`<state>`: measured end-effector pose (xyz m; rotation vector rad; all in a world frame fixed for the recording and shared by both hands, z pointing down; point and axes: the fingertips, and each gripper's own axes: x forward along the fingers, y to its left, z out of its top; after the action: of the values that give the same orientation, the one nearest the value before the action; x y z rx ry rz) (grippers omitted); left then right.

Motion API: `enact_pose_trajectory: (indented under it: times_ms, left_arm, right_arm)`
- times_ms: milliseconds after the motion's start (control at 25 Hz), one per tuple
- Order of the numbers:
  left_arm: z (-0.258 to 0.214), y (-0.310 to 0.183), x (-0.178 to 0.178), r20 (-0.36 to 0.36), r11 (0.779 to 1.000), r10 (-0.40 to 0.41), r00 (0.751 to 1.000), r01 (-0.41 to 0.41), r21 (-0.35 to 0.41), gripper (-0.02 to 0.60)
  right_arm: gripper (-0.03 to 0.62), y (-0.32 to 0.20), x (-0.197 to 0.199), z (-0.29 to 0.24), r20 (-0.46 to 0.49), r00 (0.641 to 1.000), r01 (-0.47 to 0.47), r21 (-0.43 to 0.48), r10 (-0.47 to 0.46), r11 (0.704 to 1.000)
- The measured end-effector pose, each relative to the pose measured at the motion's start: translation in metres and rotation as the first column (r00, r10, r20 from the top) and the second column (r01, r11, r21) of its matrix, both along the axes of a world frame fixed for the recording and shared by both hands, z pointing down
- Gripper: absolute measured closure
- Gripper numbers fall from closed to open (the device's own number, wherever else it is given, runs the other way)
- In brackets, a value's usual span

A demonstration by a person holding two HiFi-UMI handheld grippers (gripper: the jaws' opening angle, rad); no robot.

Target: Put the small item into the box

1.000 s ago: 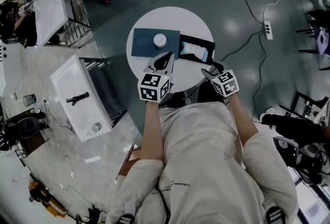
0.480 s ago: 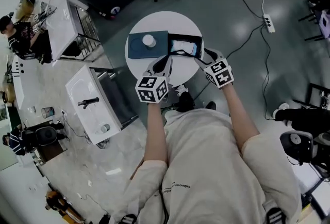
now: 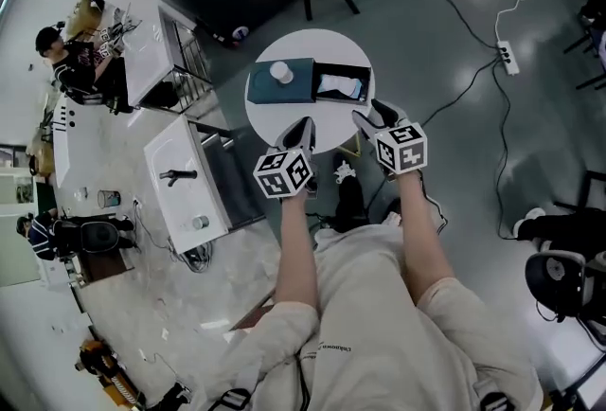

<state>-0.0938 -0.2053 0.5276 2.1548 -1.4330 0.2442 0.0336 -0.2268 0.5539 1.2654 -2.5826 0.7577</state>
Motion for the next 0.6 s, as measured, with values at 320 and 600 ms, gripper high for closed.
enact_pose_trajectory:
  times_ms: [320,600]
  left_arm:
    - [-0.021,0.052,0.019,0.092,0.996,0.007,0.996,-0.015,0.083,0.560]
    - [-0.037,0.055,0.045,0.099,0.992,0.048,0.994,-0.060,0.115,0.560]
  right_arm:
    - [0.352,0.043,0.027,-0.006,0.016,1.000,-0.010,0.000,0.010,1.000]
    - [0.365,0.063,0.026,-0.009,-0.033,0.998,0.050,0.017,-0.050,0.999]
